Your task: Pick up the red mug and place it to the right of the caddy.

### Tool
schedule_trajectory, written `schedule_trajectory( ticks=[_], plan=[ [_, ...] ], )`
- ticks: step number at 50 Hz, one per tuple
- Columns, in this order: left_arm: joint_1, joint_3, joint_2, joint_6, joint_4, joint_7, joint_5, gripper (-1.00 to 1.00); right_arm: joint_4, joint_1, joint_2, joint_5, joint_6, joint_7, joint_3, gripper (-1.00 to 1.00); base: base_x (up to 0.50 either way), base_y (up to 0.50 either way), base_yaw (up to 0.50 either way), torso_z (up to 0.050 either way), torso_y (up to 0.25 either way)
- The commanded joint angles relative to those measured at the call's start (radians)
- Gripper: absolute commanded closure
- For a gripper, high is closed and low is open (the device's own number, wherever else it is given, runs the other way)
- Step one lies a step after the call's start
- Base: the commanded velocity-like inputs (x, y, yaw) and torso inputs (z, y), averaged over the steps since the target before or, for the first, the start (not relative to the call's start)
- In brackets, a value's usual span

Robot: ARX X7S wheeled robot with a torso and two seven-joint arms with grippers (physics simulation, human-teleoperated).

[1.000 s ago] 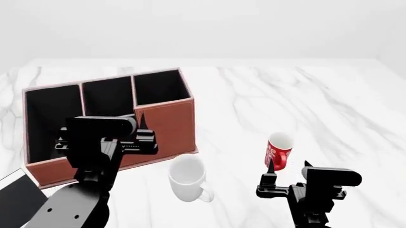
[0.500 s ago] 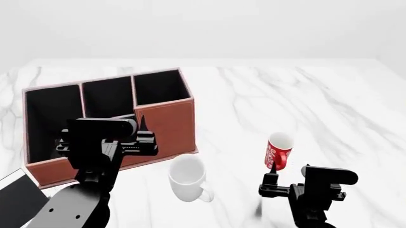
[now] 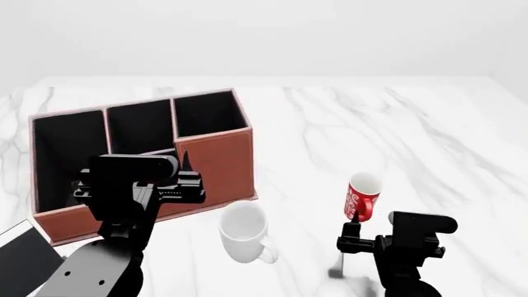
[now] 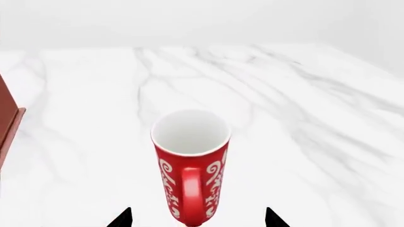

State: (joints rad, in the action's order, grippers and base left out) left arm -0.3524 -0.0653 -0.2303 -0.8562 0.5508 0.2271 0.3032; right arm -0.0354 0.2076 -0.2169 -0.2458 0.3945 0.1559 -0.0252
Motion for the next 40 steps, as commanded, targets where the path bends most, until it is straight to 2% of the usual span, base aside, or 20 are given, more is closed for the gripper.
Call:
schedule_trajectory(
  ticks=[1,40],
  plan=[
    [-0.001,-0.004,-0.003,-0.001,0.001,0.006,0.006,-1.00,-0.085,0.058,0.000,0.007,0.003,-0.005,-0.020,-1.00,0.00,0.00,0.00,0.000,0.000],
    [0.005,-0.014,-0.015,0.020,-0.017,0.020,0.019,-1.00,-0.253,0.148,-0.001,0.006,-0.011,-0.024,-0.054,-1.00,0.00,0.00,0.00,0.000,0.000]
  ],
)
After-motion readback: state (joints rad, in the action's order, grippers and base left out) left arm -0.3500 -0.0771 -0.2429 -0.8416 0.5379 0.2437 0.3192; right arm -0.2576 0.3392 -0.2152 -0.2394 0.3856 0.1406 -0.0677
